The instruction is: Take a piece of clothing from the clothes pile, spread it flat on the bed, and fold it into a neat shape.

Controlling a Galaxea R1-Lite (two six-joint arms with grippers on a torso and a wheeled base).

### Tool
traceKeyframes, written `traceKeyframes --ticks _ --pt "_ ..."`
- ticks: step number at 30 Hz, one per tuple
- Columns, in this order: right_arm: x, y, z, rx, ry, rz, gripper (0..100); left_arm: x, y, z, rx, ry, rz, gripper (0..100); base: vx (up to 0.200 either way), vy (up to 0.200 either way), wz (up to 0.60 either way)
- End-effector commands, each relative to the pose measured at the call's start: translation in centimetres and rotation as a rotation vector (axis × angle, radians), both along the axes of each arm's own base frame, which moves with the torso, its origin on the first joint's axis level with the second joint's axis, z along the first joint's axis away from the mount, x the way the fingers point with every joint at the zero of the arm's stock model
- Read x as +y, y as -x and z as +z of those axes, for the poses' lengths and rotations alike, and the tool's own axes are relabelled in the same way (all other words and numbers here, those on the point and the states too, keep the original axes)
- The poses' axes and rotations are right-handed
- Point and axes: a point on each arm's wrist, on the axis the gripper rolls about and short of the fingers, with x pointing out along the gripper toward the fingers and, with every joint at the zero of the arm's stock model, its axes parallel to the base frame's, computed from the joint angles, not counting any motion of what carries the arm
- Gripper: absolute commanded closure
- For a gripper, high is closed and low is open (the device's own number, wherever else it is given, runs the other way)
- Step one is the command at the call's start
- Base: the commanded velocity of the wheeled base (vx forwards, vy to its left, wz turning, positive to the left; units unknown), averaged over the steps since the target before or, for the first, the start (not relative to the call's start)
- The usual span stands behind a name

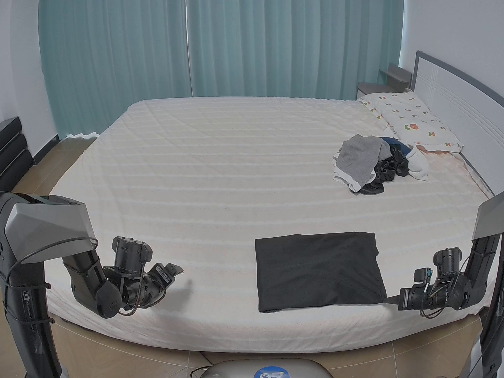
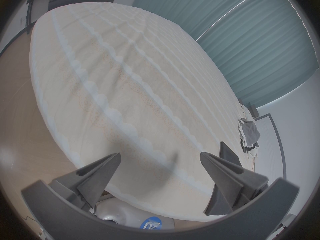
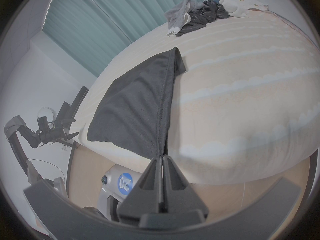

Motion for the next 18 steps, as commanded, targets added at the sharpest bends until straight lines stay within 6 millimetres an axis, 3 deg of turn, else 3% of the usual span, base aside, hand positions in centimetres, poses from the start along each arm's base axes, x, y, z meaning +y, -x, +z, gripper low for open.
traceKeyframes --ticks 1,18 --pt "-0.39 0.05 -0.16 0.003 0.005 -0.010 100 0.01 0.00 -0.03 0.001 0.000 0.000 0 0.000 0.000 0.00" --pt "-1.30 0.34 -0.38 0.003 0.041 -0.002 100 0.01 0.00 -0.03 0.001 0.000 0.000 0 0.000 0.000 0.00"
